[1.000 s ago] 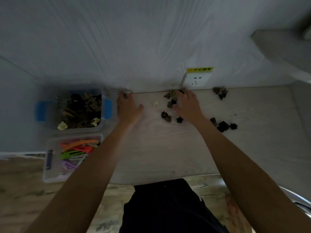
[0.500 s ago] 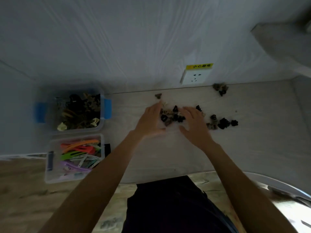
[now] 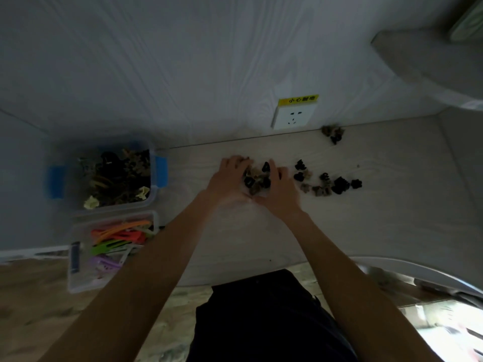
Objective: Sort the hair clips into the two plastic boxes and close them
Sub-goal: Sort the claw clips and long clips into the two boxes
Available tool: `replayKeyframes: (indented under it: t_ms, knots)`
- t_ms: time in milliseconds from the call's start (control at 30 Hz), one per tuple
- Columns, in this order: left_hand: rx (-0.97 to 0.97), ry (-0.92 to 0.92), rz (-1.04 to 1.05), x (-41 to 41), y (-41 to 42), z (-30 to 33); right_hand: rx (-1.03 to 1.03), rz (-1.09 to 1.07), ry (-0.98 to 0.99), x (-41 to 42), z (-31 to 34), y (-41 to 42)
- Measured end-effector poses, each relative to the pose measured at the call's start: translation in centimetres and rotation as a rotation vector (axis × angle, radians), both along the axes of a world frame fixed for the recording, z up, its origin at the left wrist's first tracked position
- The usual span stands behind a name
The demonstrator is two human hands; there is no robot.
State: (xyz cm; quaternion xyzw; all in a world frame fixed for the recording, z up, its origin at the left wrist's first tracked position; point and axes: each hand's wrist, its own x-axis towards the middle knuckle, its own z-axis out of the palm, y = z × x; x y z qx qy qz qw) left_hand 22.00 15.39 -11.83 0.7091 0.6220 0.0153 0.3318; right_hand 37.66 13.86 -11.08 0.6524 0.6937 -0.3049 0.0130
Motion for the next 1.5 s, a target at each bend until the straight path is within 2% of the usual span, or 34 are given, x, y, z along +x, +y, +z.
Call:
replayKeyframes:
  t_ms: [167, 400, 667, 933, 1500]
  knots:
    - [0.057, -0.092, 0.109, 0.0, -2.8, -0.3, 0.065, -0.015, 0.046, -0.2, -0.2, -1.1]
    - [0.016, -0.043, 0.141, 0.0, -4.2, 0.1, 0.074, 0.035, 0.132, -0.3, -0.3, -2.3]
    - [-0.02, 0.046, 0.184, -0.2, -5.2, 0.7, 0.085, 0.081, 0.012, -0.5, -0.1, -2.8]
    - [-0.047, -0.1, 0.19, -0.9, -5.8, 0.5, 0.087, 0.087, 0.051, -1.5, -0.3, -2.9]
    - [-0.036, -0.337, 0.314, -1.2, -6.5, 1.1, 0.03, 0.009, 0.311, -1.0, 0.1, -2.7]
